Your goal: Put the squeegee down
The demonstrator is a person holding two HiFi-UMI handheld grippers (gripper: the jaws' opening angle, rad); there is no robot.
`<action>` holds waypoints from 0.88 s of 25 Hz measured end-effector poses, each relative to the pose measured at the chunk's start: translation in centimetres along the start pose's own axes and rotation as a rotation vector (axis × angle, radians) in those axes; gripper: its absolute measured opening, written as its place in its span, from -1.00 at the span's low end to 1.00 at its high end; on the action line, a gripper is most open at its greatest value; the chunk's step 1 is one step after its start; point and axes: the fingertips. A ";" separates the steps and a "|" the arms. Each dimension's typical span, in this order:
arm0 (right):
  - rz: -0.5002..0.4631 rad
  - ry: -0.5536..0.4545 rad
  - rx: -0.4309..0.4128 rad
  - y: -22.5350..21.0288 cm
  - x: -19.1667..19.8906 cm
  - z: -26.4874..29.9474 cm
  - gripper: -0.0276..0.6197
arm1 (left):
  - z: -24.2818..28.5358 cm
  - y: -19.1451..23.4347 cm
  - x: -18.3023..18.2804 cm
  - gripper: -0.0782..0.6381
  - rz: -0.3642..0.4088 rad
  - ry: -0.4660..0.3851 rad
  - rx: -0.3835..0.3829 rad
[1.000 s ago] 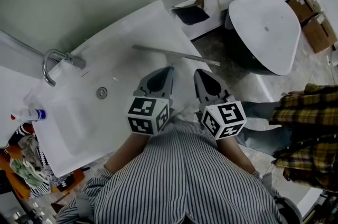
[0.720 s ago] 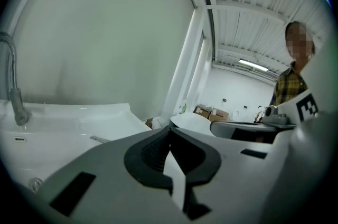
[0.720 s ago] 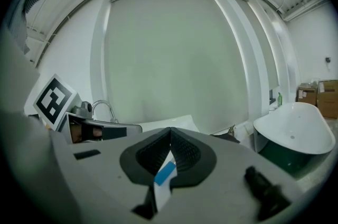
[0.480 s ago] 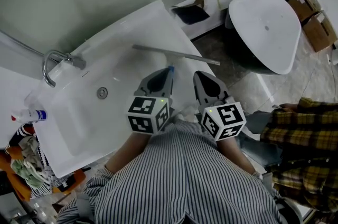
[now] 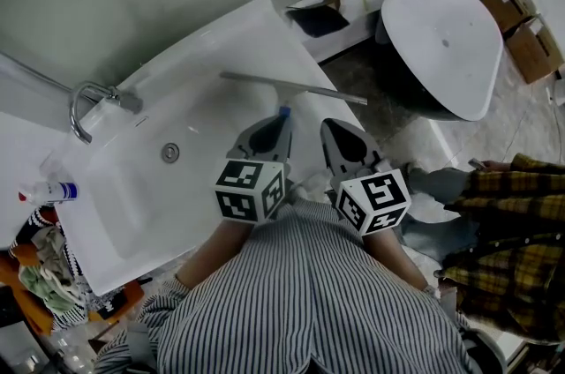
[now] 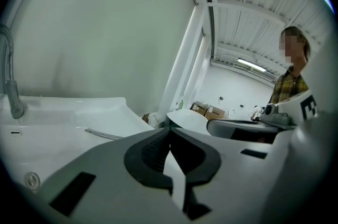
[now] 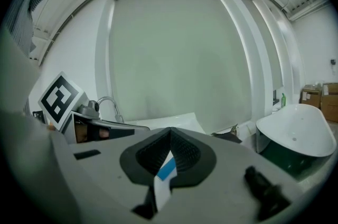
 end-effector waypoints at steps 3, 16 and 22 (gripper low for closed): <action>-0.004 0.005 0.001 0.0 0.1 -0.1 -0.87 | 0.0 -0.1 0.1 -0.74 0.000 0.002 0.001; -0.011 0.006 -0.009 0.1 0.2 -0.4 -0.87 | -0.1 -0.3 0.3 -0.74 -0.007 0.010 0.000; -0.008 0.011 -0.009 0.3 0.3 -0.6 -0.87 | -0.3 -0.5 0.5 -0.74 -0.005 0.013 0.001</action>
Point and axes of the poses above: the fingertips, and each gripper's own axes: z forward along the fingers, y to its left, x out of its underside, and after that the axes turned 5 degrees about z, right-handed
